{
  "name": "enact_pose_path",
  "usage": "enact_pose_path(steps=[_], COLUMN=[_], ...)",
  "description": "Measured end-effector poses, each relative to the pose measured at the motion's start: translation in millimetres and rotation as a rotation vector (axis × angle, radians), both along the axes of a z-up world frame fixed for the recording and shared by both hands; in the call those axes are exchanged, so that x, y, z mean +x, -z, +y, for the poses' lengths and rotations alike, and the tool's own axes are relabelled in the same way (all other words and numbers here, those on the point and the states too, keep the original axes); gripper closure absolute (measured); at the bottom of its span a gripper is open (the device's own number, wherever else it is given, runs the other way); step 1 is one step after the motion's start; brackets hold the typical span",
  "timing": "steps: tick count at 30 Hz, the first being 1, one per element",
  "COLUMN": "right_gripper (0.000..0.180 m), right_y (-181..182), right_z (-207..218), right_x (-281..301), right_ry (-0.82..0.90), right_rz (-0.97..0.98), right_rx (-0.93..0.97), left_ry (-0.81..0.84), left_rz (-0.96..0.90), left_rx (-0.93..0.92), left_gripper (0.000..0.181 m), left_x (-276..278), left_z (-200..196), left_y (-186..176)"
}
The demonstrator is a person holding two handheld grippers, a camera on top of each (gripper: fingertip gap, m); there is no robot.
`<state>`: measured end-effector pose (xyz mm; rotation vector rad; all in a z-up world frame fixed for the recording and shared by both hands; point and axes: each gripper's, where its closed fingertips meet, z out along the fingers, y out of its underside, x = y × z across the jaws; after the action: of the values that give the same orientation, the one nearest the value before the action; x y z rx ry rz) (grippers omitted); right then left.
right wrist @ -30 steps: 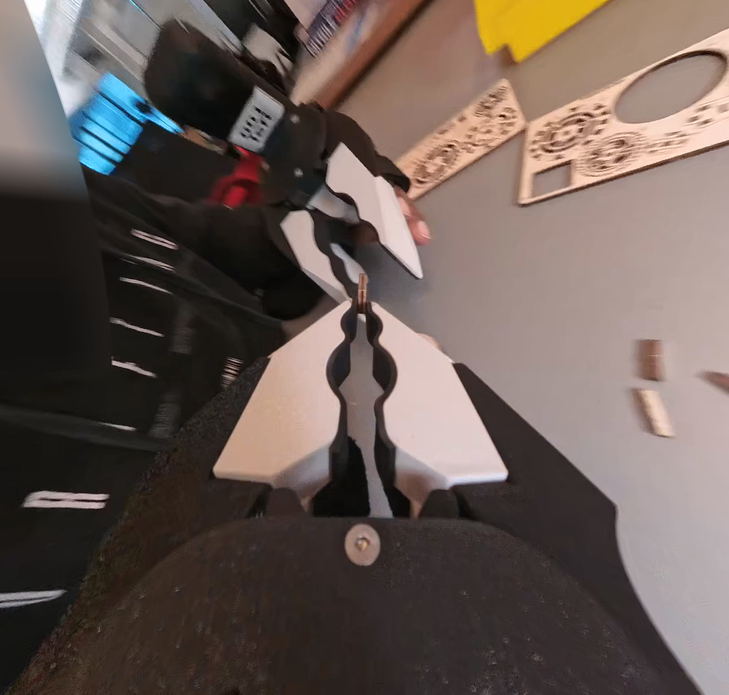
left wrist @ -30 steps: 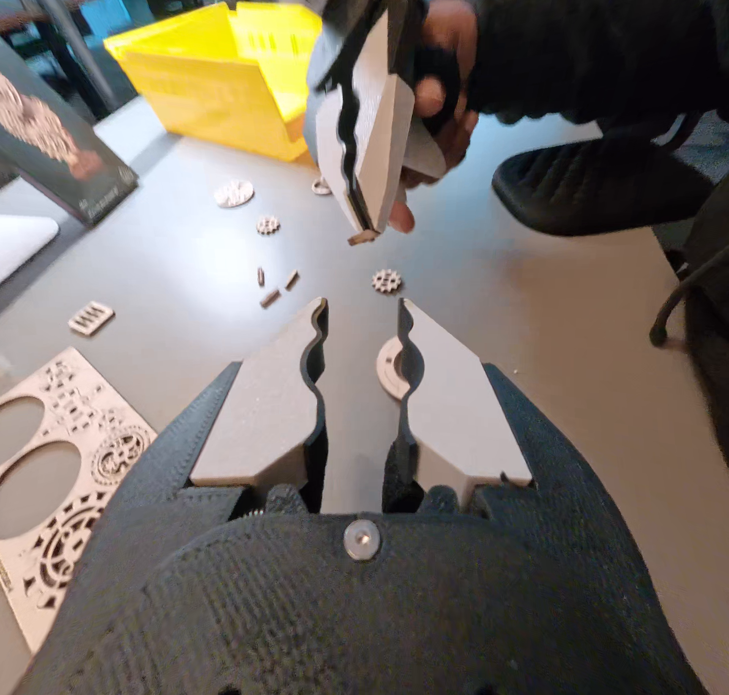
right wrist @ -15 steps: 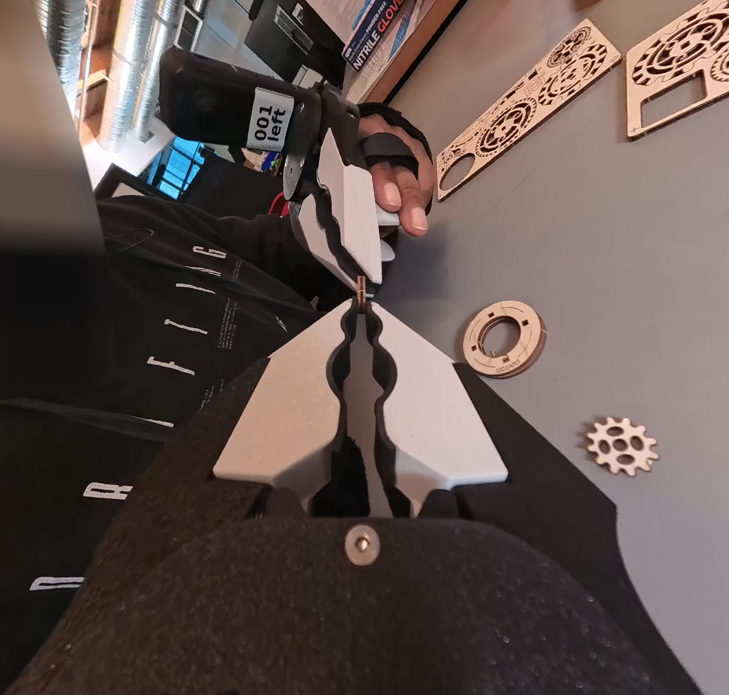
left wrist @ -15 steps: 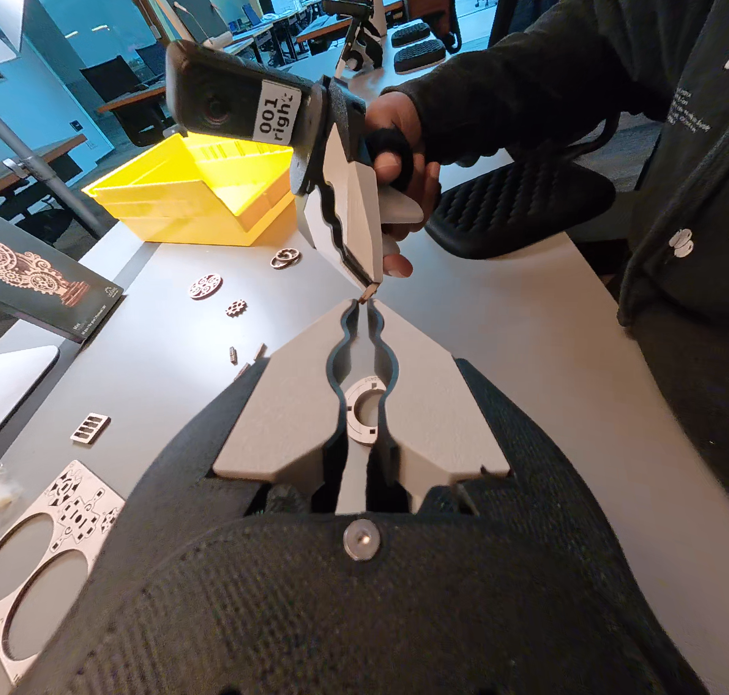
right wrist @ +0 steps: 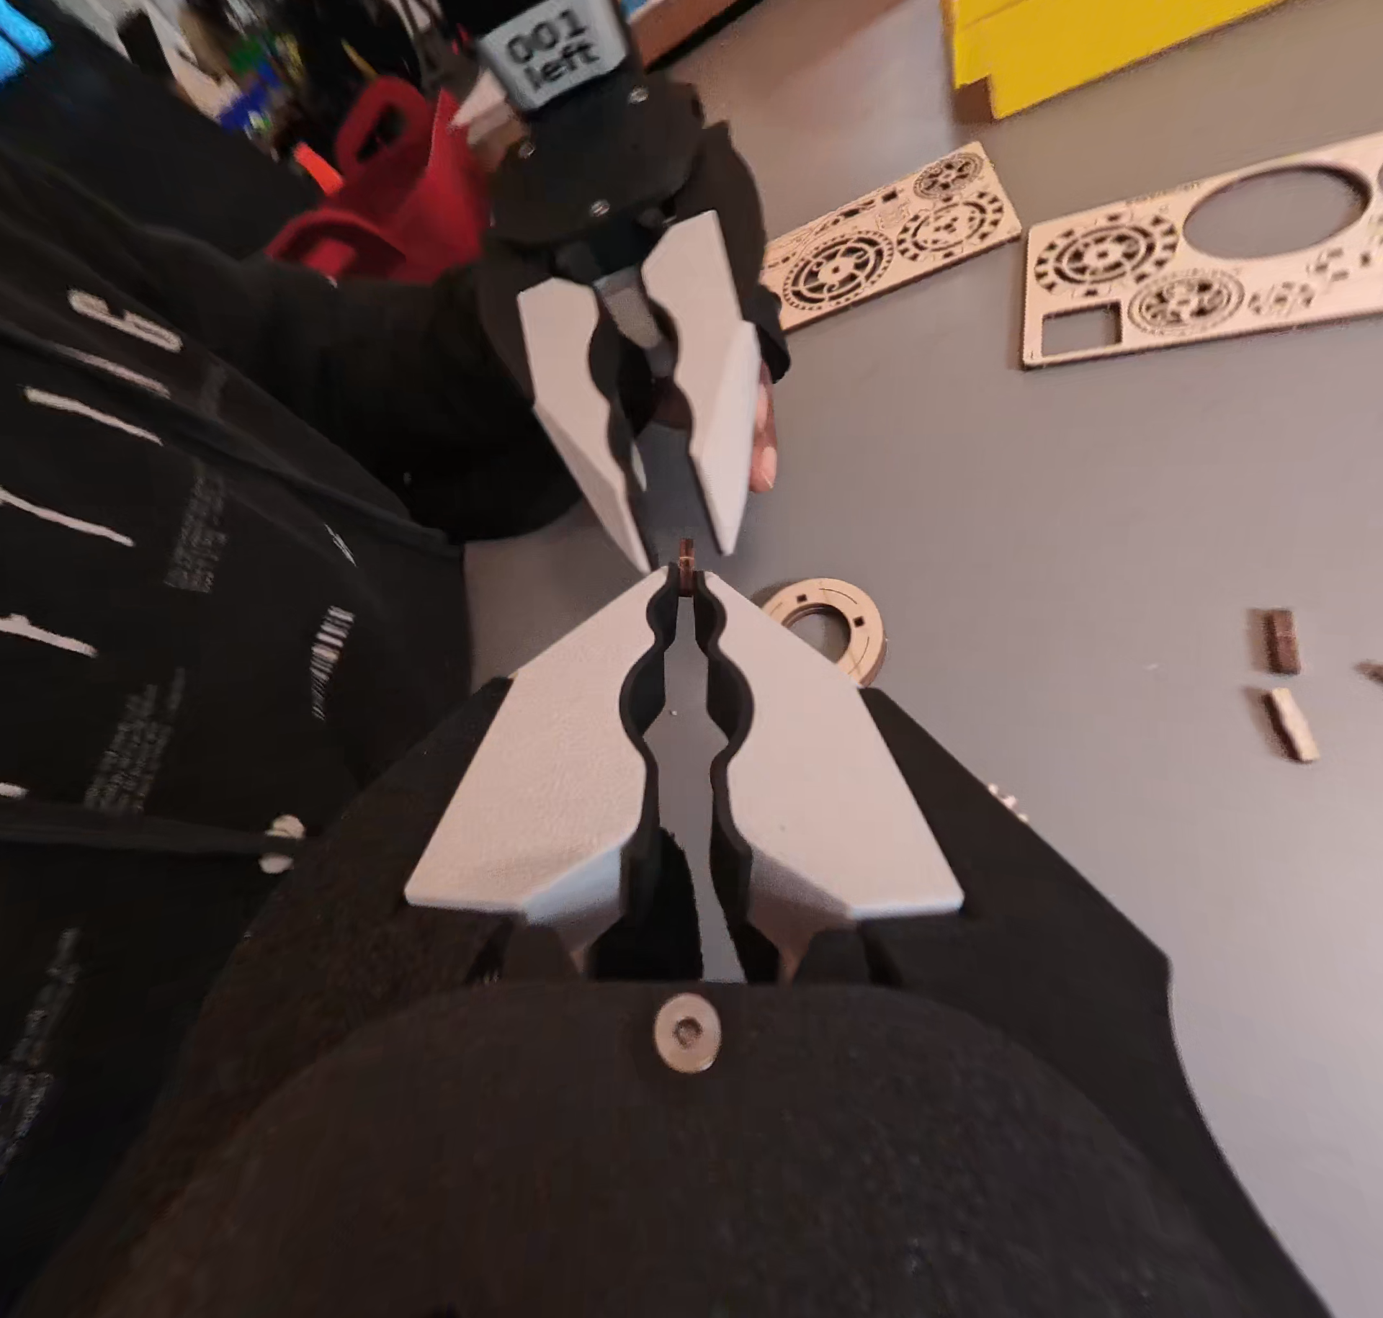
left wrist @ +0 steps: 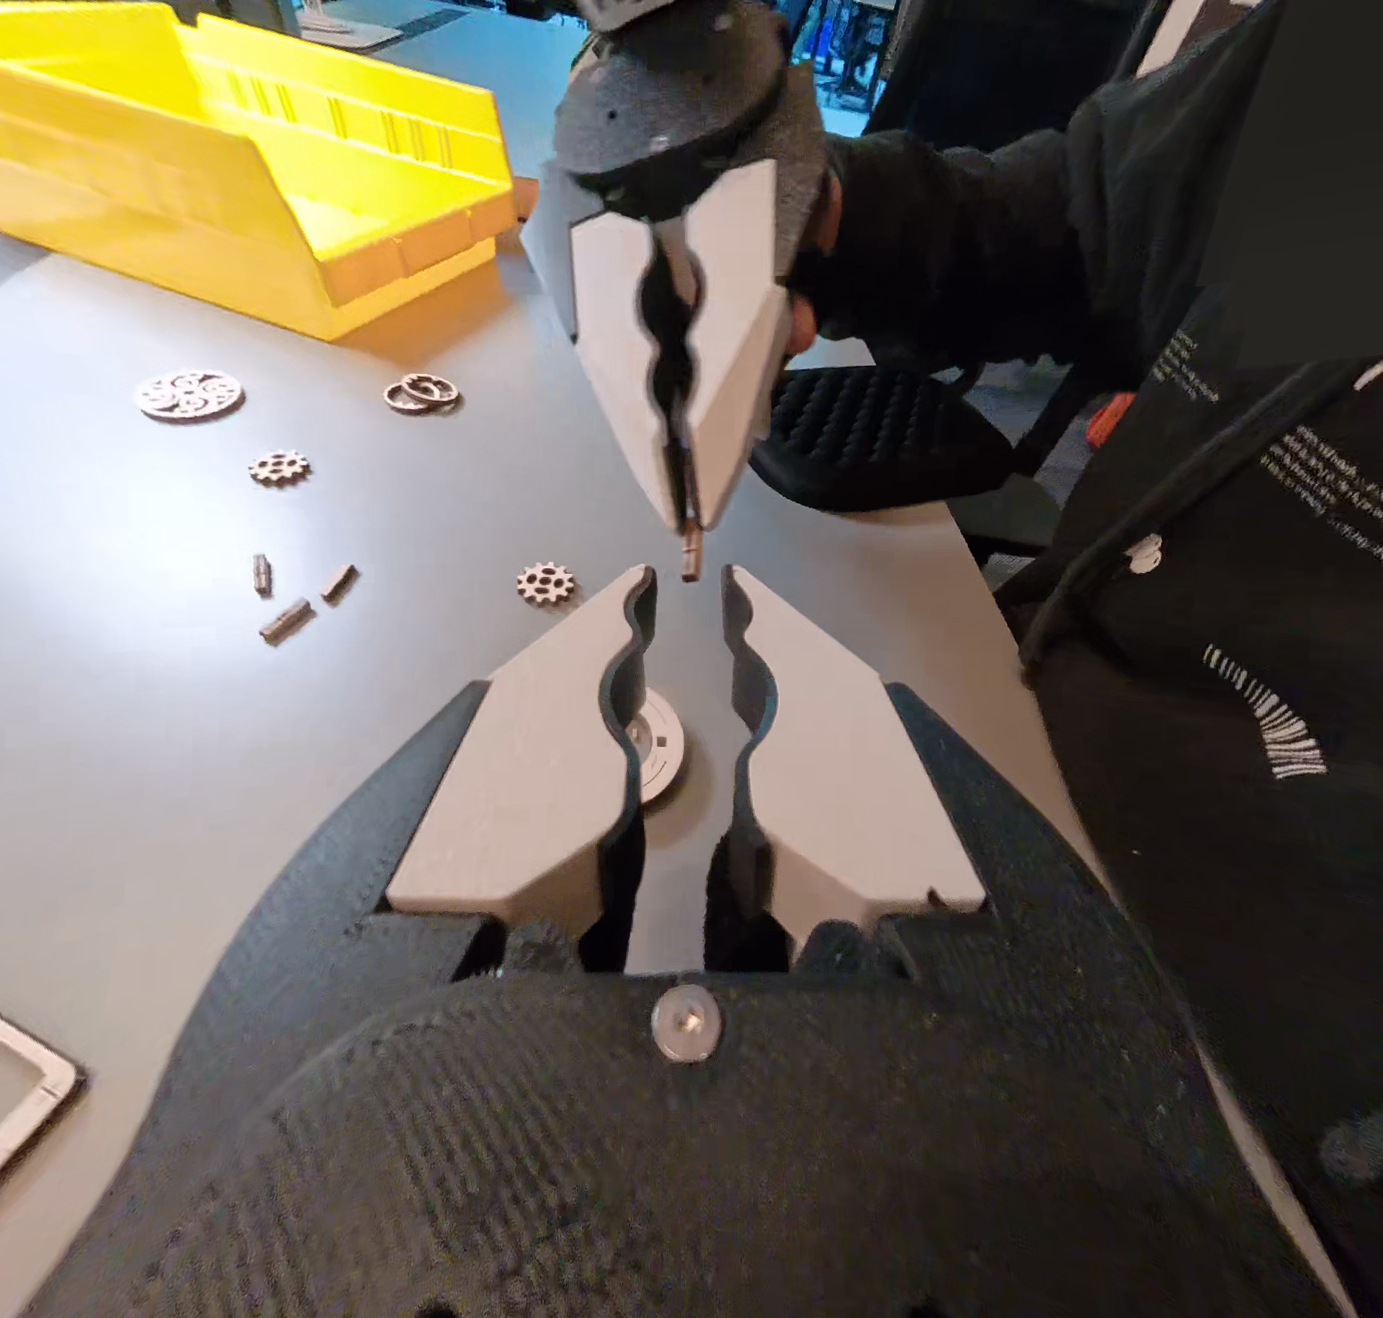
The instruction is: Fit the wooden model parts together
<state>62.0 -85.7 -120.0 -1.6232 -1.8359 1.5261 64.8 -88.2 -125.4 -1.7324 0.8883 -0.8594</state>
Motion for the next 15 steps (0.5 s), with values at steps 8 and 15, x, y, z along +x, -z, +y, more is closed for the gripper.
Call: enact_pose_path(steps=[8,15], right_gripper=[0.179,0.179], right_y=[2.7,-3.9], right_z=[-3.6,-0.9], right_x=[-1.6,-4.6], right_ry=[-0.058,-0.050], right_rz=[0.034,0.077], right_rx=[0.246,0.249], left_ry=[0.019,0.006], left_rz=[-0.033,-0.060], left_rx=[-0.040,-0.047], left_gripper=[0.178,0.168], left_x=[1.1,-2.9], left_z=[-1.7,1.4], left_y=[0.3,-0.1])
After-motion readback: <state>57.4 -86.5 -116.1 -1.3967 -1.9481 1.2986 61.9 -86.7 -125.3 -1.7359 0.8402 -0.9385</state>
